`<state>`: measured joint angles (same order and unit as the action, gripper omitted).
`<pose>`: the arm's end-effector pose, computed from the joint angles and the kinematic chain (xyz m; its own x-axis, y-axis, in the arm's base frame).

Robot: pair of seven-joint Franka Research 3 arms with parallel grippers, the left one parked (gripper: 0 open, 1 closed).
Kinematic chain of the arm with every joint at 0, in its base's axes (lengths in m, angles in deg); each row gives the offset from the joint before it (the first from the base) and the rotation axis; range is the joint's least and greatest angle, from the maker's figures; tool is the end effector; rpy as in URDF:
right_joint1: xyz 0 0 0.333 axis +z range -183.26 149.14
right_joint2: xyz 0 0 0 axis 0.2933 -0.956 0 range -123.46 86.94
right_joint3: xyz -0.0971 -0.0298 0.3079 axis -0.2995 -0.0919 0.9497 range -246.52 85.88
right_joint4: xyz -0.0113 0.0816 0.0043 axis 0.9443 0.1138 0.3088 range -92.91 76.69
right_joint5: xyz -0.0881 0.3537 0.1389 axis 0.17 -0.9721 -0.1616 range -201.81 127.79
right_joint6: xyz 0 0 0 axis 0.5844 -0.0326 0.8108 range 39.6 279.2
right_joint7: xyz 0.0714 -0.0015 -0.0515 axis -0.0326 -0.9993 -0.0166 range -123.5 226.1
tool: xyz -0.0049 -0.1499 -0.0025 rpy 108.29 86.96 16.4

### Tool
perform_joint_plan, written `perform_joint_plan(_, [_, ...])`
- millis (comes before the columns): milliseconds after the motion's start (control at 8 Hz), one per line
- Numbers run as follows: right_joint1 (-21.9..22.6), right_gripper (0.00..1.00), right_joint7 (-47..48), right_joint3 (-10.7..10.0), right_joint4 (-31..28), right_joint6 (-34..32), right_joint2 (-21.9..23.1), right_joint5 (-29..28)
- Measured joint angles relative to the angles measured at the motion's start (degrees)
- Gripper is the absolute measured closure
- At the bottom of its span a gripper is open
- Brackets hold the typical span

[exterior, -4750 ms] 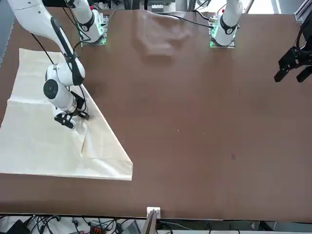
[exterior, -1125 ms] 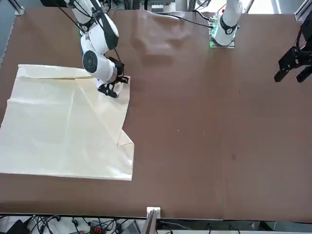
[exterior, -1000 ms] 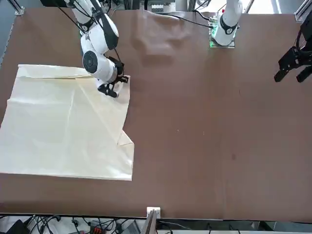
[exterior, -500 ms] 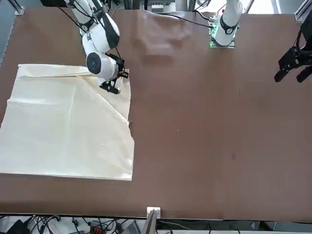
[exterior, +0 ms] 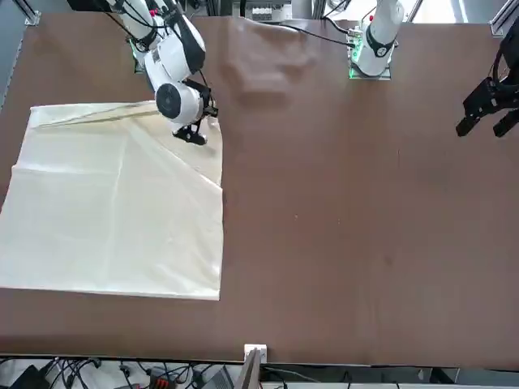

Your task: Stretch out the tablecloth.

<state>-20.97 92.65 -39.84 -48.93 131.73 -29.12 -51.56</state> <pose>0.3490 0.2986 0.2324 0.8415 -0.2169 -0.4949 -0.2118 -0.9750 0.0672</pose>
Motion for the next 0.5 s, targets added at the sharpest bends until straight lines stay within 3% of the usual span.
perform_joint_plan(500, [1.5,0.97,0.0,0.2,-2.7,-0.4,0.2,0.0])
